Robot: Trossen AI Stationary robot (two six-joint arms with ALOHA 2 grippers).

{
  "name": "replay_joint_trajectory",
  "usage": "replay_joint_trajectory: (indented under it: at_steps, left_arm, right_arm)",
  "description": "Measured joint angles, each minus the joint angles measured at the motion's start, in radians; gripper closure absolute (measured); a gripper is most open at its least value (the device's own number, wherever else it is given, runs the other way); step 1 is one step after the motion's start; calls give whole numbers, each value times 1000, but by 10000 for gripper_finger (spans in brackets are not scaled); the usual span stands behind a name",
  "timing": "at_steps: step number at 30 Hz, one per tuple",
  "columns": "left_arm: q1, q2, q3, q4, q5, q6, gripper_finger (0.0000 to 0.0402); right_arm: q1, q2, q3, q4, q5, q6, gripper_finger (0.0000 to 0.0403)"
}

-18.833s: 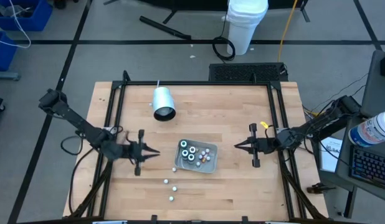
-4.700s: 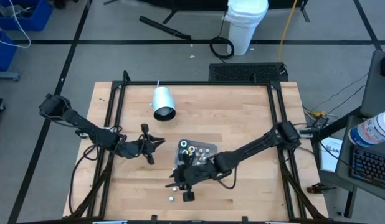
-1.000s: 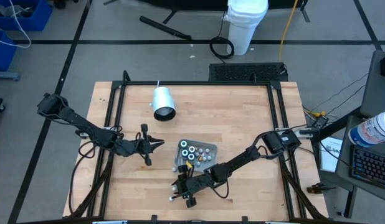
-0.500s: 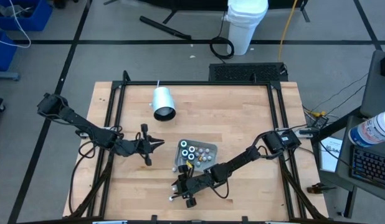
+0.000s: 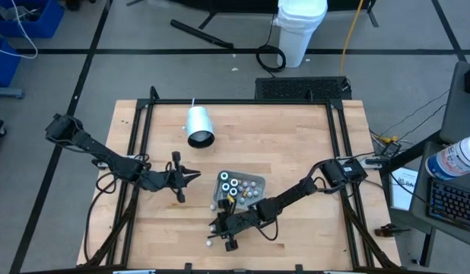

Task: Pick & Place food coloring
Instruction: Put the red food coloring bottle into the gray bin

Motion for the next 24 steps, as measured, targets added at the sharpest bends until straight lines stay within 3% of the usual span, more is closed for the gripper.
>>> replay_joint_trajectory:
  at_steps: [9, 18, 24]
  left_arm:
    - [0, 0, 0, 0, 0, -3, 364]
    - [0, 0, 0, 0, 0, -6, 364]
    - [0, 0, 0, 0, 0, 3, 364]
  right_arm:
    - [0, 0, 0, 0, -4, 1, 355]
    - [0, -1, 0, 8, -5, -4, 345]
    - [1, -67, 0, -14, -31, -6, 352]
